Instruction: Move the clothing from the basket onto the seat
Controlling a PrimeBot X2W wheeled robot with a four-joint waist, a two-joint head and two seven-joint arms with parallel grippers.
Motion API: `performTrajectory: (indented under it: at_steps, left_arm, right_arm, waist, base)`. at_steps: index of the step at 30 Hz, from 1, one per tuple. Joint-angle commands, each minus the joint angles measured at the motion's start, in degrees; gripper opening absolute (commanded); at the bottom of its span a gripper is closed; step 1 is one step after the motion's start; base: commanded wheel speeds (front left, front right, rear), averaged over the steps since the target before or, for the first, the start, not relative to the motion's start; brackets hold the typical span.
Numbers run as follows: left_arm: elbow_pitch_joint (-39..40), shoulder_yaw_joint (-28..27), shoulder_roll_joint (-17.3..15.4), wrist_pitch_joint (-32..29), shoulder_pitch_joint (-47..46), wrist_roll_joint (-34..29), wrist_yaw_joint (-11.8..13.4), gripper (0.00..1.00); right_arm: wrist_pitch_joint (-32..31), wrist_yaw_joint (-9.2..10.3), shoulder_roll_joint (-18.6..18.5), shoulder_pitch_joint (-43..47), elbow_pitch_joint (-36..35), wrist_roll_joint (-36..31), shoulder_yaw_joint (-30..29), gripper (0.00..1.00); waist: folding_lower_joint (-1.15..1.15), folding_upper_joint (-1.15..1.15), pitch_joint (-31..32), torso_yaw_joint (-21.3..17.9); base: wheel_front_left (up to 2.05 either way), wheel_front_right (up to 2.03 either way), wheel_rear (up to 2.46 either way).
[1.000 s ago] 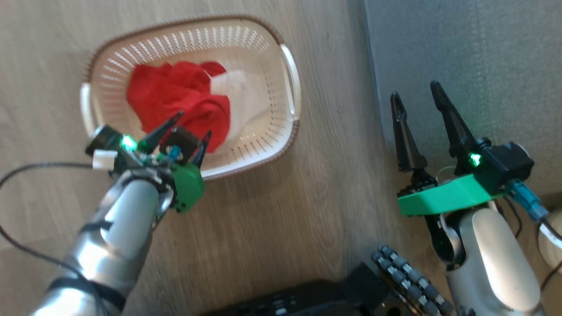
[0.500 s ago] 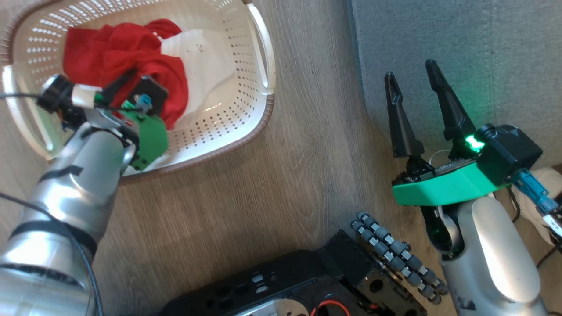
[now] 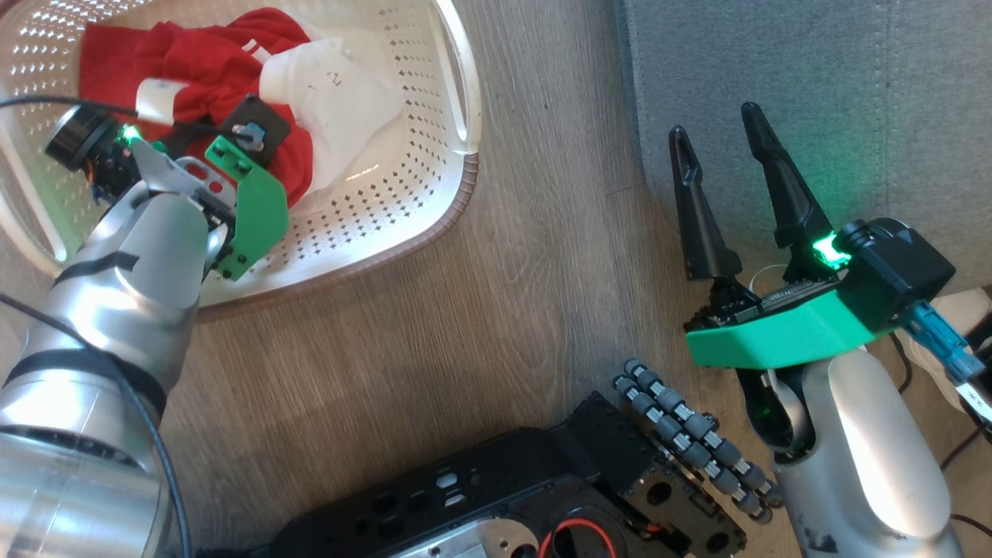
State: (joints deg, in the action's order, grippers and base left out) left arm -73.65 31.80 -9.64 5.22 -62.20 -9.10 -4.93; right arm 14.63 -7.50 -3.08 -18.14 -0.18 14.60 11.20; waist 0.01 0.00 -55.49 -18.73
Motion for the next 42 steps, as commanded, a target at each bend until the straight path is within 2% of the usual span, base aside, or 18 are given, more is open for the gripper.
performTrajectory:
  at_steps: [1, 13, 15, 24, 30, 36, 42]
  left_arm:
    - [-0.03, -0.41, -0.74, -1.36, 0.44, 0.62, -0.33, 1.00]
    - [-0.27, 1.18, -0.60, -5.26, 0.33, 1.35, -1.22, 1.00]
    - [-0.28, 1.54, -0.31, -6.05, 0.45, 1.69, -1.64, 0.00]
    - [-0.30, 1.30, -0.02, -4.90, 0.32, 4.16, -2.12, 0.00]
    - [-0.30, 0.13, 0.22, -1.42, 1.14, 6.52, -1.70, 0.00]
    - [-0.30, -0.48, 3.00, 3.23, 3.17, 8.63, -1.21, 0.00]
    - [-0.30, -1.00, 4.87, 7.19, 7.03, 10.70, 0.87, 0.00]
  right_arm:
    - [0.37, 0.01, 0.20, 2.94, -1.28, 0.02, 0.80, 1.00]
    - [0.37, 0.01, 0.20, 2.48, -0.55, 0.56, 0.68, 1.00]
    - [0.37, 0.01, 0.20, 2.39, -0.60, 0.43, 0.46, 1.00]
    - [0.37, 0.01, 0.20, 0.91, -0.46, -0.51, 0.17, 1.00]
    - [0.37, 0.01, 0.20, -0.65, 0.23, -1.09, 0.53, 1.00]
    - [0.37, 0.01, 0.20, -0.86, 1.91, -2.95, -1.17, 1.00]
    - [0.37, 0.01, 0.20, -0.09, 4.02, -5.67, -1.99, 1.00]
  waist:
    - [-0.01, 0.00, -0.15, -0.10]
    - [-0.01, 0.00, -0.35, -0.07]
    - [-0.01, 0.00, -0.44, 0.18]
    - [-0.01, 0.00, 0.07, 1.22]
    - [-0.01, 0.00, 2.18, 1.46]
    - [-0.01, 0.00, 7.67, 5.03]
    - [-0.01, 0.00, 16.20, 8.73]
  base:
    - [0.00, 0.00, 0.00]
    - [0.00, 0.00, 0.00]
    - [0.00, 0.00, 0.00]
    - [0.00, 0.00, 0.00]
    - [0.00, 0.00, 0.00]
    - [0.00, 0.00, 0.00]
    - [0.00, 0.00, 0.00]
